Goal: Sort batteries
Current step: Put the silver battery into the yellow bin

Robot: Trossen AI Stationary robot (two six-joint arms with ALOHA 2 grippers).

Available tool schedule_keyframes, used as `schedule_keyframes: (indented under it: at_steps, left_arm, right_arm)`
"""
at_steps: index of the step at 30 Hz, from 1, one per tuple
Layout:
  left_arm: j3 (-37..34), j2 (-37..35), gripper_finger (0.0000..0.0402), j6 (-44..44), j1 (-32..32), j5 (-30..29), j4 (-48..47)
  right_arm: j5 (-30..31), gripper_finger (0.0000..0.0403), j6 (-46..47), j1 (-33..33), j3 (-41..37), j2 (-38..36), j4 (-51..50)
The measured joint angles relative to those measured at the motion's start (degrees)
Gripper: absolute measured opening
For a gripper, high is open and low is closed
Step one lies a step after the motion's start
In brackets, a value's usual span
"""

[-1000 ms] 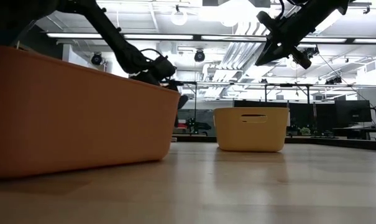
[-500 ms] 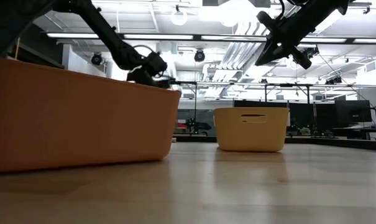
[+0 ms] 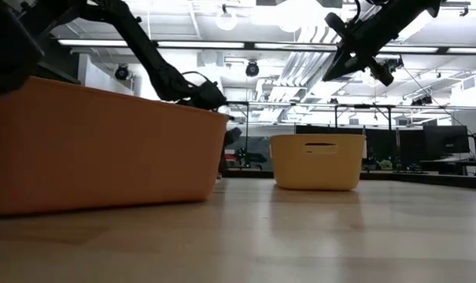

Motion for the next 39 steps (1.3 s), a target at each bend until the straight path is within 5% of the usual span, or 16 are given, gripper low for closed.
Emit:
schedule_keyframes:
  at_steps: [24, 30, 33, 39]
  left_arm:
    - [-0.1, -4.4, 0.0, 0.0, -0.5, 3.7, -17.4]
    - [0.2, -12.0, 0.0002, 9.1, 1.5, -6.6, -21.9]
    - [0.0, -11.9, 0.0012, 12.9, 2.7, -10.0, -22.5]
    - [-0.5, -7.2, 0.0069, 13.3, 6.3, -3.6, -26.7]
  right_arm:
    - [0.0, 0.0, 1.3, 0.5, 0.0, 0.0, 0.1]
    - [1.6, 0.0, 1.3, 0.5, 0.0, 0.1, 0.1]
    - [2.5, 0.0, 1.3, 0.5, 0.0, 0.1, 0.1]
    - [1.9, 0.0, 1.5, 0.5, 0.0, 0.1, 0.1]
